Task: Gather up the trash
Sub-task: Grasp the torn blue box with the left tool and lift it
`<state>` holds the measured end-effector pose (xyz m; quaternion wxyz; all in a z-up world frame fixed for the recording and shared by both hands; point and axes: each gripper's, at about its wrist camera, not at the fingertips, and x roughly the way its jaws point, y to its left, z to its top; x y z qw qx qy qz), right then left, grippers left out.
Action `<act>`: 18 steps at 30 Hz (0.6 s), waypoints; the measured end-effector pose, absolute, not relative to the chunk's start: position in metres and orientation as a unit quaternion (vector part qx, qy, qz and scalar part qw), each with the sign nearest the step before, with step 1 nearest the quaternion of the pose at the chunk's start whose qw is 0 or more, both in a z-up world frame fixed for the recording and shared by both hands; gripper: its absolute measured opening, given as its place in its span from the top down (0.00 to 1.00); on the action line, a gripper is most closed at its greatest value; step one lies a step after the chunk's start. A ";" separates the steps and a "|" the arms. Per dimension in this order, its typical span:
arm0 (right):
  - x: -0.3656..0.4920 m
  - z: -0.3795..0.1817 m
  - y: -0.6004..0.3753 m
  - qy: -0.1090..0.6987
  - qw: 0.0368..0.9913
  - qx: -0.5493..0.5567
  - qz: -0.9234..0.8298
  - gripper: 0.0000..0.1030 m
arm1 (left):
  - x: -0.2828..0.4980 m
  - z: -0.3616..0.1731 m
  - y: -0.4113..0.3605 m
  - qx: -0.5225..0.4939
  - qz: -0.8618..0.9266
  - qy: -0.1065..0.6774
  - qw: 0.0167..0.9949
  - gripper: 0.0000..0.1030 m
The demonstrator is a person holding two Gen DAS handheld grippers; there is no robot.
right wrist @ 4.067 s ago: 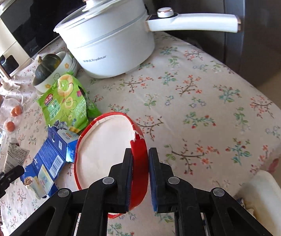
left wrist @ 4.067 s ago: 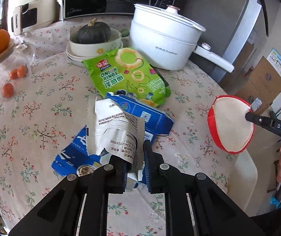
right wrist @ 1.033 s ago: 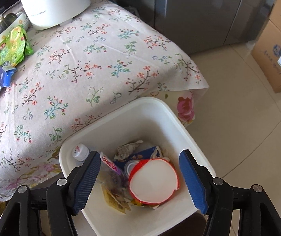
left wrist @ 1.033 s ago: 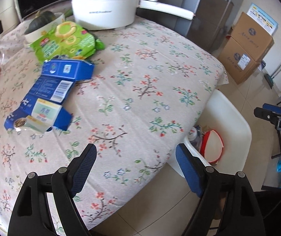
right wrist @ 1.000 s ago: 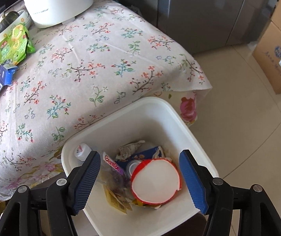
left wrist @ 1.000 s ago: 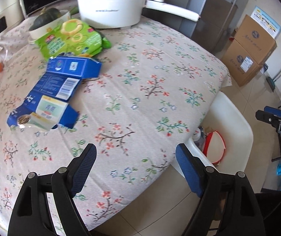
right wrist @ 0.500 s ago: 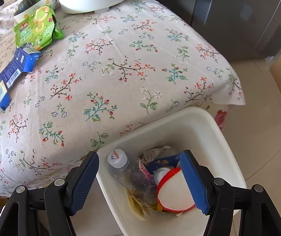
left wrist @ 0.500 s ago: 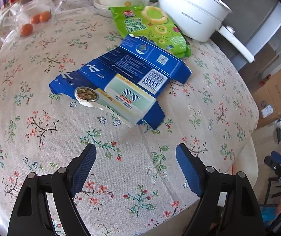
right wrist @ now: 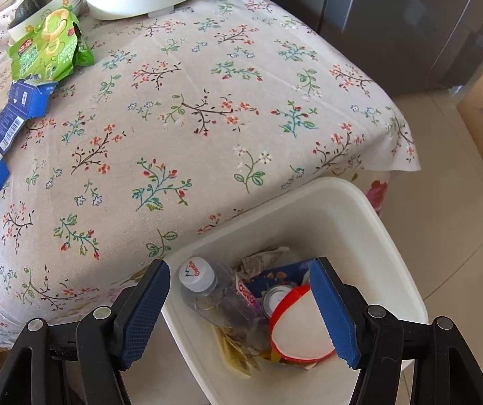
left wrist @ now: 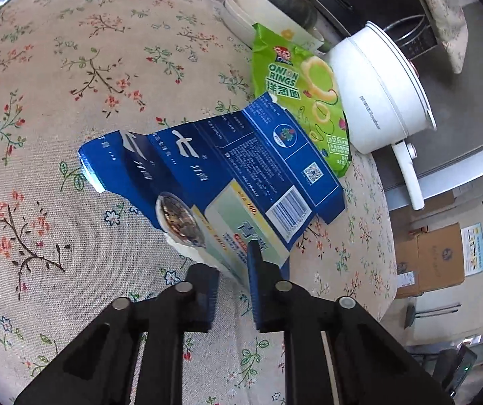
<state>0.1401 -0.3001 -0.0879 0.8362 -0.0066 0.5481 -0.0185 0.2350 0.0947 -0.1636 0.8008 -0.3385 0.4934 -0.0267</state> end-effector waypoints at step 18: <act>0.166 -0.087 -0.215 0.533 0.845 -0.014 0.026 0.30 | 0.192 -0.082 0.143 -0.221 -0.042 0.430 0.874 1.00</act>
